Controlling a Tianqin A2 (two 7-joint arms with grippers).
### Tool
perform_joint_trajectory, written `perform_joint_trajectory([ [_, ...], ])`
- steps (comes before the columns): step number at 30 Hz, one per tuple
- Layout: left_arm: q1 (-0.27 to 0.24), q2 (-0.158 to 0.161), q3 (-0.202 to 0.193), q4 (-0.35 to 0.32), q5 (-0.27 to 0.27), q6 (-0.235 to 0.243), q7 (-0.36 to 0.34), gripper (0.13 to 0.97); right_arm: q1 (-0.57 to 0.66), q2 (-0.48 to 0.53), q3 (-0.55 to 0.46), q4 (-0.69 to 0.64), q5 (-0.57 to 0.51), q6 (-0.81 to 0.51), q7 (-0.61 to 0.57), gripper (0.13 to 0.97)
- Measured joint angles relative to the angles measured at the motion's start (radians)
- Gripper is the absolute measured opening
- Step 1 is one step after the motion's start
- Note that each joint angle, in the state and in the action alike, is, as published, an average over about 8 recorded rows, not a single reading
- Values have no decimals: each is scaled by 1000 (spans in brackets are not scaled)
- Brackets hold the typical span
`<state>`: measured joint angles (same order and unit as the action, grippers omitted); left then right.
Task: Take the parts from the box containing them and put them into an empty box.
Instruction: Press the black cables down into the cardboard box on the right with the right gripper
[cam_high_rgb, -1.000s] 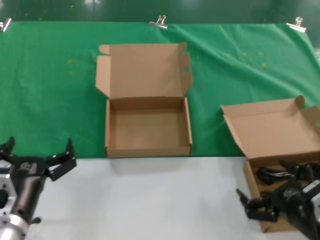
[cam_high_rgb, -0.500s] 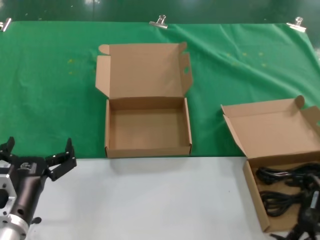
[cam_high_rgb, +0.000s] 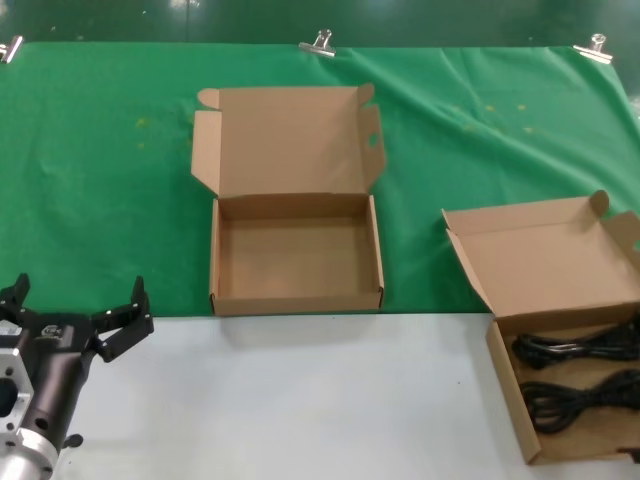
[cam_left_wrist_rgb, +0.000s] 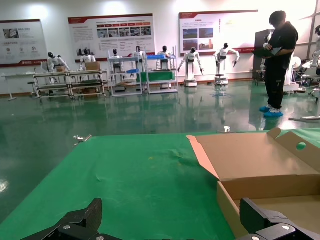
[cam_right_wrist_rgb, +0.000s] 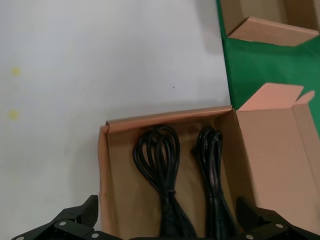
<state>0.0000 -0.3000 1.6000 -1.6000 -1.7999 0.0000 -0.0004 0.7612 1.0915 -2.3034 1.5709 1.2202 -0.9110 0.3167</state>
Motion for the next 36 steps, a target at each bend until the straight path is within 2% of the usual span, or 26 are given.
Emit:
perform_joint_trajectory([
  [5, 0, 0, 0, 0, 0, 0, 0, 966, 71, -63, 26, -46, -56, -136, -83, 966],
  [10, 0, 0, 0, 0, 0, 0, 0, 966, 103, -134, 45, -105, -119, -192, -138, 966],
  [22, 0, 0, 0, 0, 0, 0, 0, 966, 83, -265, 83, -259, -237, -155, -235, 966],
  [36, 0, 0, 0, 0, 0, 0, 0, 966, 64, -314, 128, -296, -265, -180, -261, 943],
])
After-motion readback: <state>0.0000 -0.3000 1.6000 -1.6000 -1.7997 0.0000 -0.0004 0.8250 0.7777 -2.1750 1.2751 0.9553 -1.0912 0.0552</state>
